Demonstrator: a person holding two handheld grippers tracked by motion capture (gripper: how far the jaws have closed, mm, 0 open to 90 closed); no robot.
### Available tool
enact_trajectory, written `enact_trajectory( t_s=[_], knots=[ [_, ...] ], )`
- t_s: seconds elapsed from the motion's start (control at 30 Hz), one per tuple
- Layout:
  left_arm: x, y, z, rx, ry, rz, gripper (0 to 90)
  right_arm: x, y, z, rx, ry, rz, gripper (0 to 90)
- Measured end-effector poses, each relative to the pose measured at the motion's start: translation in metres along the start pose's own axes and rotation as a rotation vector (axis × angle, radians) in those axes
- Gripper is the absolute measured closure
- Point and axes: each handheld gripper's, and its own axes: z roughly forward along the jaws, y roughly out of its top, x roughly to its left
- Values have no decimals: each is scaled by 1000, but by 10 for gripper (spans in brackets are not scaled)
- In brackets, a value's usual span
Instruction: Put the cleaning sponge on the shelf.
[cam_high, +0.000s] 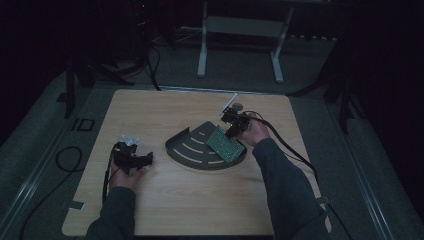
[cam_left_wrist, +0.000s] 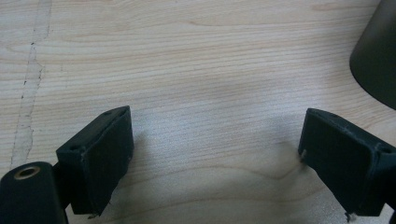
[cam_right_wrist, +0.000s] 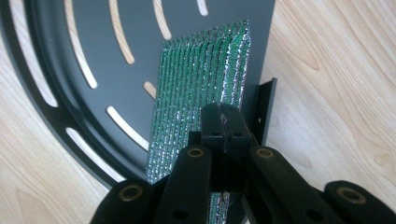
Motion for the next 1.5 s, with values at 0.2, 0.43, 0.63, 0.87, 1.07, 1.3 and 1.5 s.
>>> enact_trajectory(
  t_s=[0.2, 0.43, 0.63, 0.87, 1.07, 1.3, 1.5],
  knots=[
    [0, 0, 0, 0, 0, 0, 106, -2, -2, 8, 35, -36, -12, 899],
    [0, 0, 0, -1, 0, 0, 106, -2, -3, 15, 49, -51, -2, 898],
    [0, 0, 0, 0, 0, 0, 106, -7, -7, 22, 59, -51, 26, 895],
    [0, 0, 0, 0, 0, 0, 106, -9, -12, 27, 67, -45, 35, 898],
    [0, 0, 0, 0, 0, 0, 106, -10, -14, 26, 63, -38, 38, 898],
    [0, 0, 0, 0, 0, 0, 106, -7, -13, 22, 45, -40, 26, 897],
    [0, 0, 0, 0, 0, 0, 106, -5, -17, 15, 3, -43, 37, 756]
  ],
)
